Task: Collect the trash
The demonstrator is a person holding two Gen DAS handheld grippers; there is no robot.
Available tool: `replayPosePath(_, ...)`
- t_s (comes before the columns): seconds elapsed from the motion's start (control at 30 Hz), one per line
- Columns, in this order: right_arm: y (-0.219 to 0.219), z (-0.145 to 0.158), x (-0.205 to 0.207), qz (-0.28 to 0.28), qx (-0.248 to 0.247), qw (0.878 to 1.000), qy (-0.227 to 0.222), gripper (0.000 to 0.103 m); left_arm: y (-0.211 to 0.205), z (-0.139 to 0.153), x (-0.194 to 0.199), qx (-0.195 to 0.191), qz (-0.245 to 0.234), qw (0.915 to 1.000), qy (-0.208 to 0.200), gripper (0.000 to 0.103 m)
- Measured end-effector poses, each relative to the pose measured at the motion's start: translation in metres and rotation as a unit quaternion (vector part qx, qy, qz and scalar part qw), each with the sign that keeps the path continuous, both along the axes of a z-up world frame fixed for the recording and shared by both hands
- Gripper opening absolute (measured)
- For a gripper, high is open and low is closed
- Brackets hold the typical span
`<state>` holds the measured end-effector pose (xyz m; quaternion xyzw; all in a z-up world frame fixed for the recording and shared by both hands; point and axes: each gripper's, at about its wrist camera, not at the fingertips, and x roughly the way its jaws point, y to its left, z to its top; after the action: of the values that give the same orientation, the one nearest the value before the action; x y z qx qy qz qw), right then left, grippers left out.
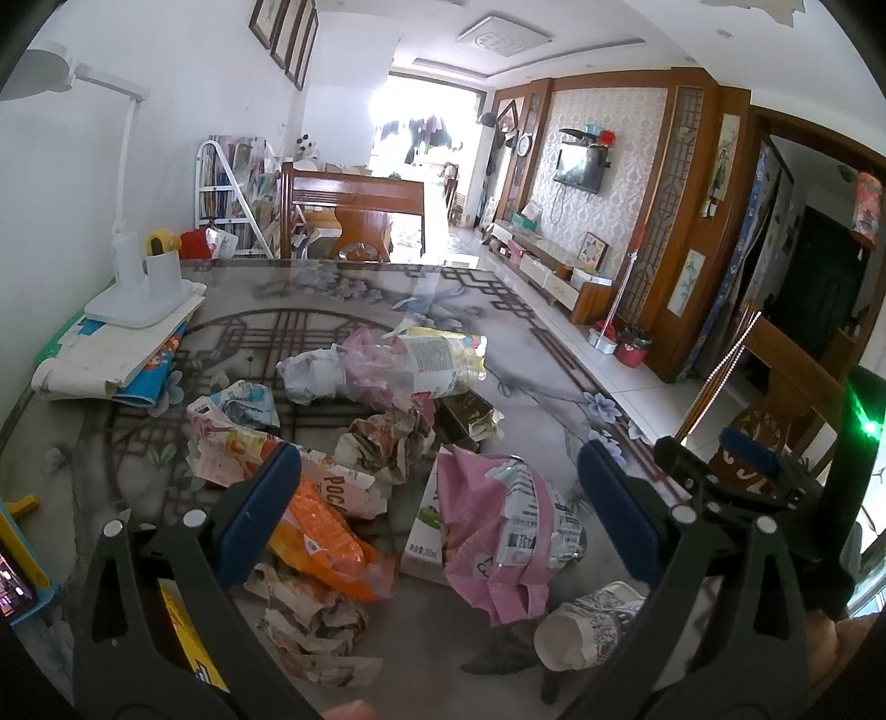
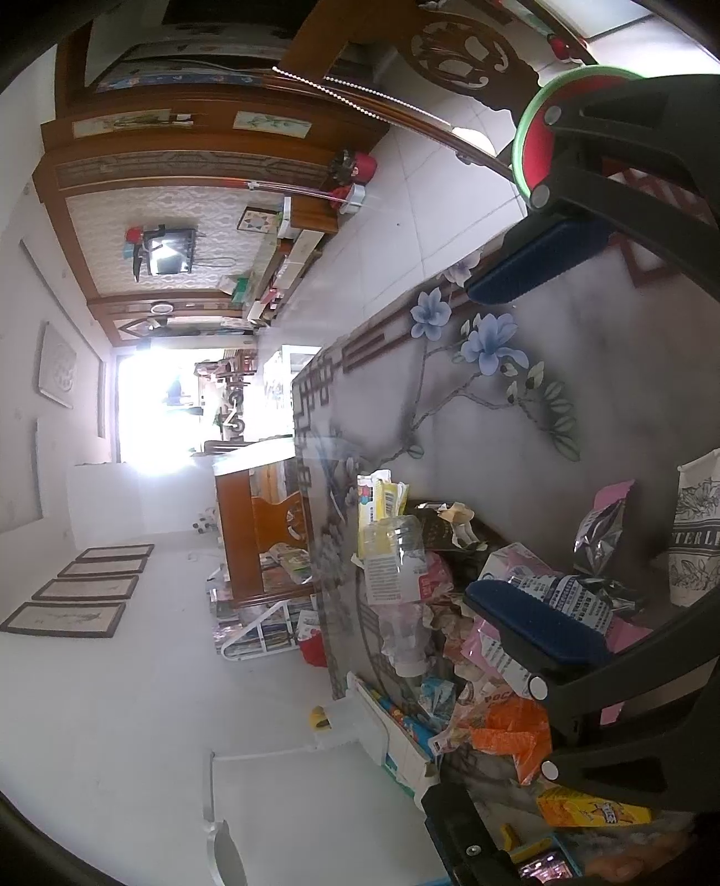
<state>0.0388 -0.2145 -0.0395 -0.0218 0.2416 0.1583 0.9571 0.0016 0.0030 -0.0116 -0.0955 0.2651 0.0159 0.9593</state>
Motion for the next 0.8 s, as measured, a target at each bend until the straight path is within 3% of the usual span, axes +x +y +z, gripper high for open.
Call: replayPosePath(0.8,0.0,-0.004,0.002,-0.001,0.003,1.0,0.01,0.096,0.0,0.0,0.001,-0.001,-0.001,1.0,0.003,0.098)
